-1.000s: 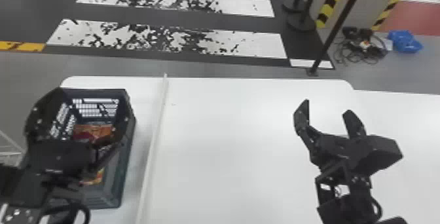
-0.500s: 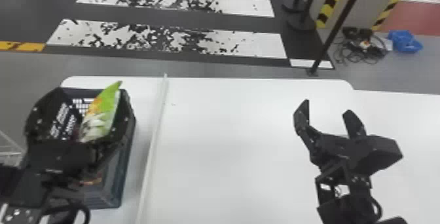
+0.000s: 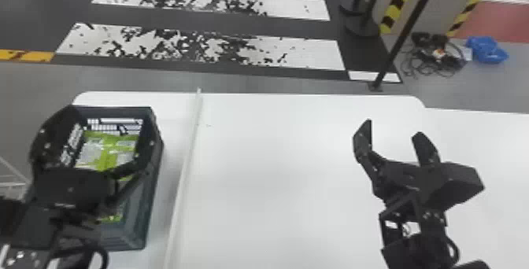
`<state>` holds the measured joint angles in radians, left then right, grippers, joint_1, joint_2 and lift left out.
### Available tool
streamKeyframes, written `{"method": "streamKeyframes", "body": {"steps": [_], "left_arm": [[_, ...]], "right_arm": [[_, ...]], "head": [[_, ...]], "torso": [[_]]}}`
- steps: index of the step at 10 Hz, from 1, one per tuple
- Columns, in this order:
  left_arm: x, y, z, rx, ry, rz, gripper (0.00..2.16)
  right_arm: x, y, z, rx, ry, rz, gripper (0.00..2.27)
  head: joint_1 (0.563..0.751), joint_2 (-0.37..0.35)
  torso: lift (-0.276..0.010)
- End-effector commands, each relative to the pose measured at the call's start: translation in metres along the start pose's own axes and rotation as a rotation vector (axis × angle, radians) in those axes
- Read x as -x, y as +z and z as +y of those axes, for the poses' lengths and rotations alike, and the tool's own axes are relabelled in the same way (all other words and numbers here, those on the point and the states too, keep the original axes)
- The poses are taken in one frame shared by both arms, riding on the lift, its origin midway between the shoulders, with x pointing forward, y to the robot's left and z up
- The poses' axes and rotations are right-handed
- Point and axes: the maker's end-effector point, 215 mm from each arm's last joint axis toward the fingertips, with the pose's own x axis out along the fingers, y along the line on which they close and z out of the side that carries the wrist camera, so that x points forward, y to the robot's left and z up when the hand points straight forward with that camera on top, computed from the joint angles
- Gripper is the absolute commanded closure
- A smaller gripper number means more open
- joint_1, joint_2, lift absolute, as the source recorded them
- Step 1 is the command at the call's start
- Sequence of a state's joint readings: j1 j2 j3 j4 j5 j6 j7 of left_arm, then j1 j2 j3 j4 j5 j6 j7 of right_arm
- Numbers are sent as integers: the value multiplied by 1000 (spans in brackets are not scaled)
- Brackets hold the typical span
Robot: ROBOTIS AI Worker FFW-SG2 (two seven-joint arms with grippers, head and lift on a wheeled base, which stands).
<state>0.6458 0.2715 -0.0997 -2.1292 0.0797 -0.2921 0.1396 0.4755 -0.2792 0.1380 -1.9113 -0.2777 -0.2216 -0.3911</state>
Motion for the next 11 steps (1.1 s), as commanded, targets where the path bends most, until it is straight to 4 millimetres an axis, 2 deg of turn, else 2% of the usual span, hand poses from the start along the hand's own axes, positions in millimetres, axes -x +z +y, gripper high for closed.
{"method": "streamKeyframes", "body": {"steps": [1, 11], "left_arm": [[0, 0, 0, 0, 0, 0, -2], [0, 0, 0, 0, 0, 0, -2]], "right_arm": [[0, 0, 0, 0, 0, 0, -2], [0, 0, 0, 0, 0, 0, -2]], "head": [[695, -96], [695, -96]], "torso": [[-29], [-29]]}}
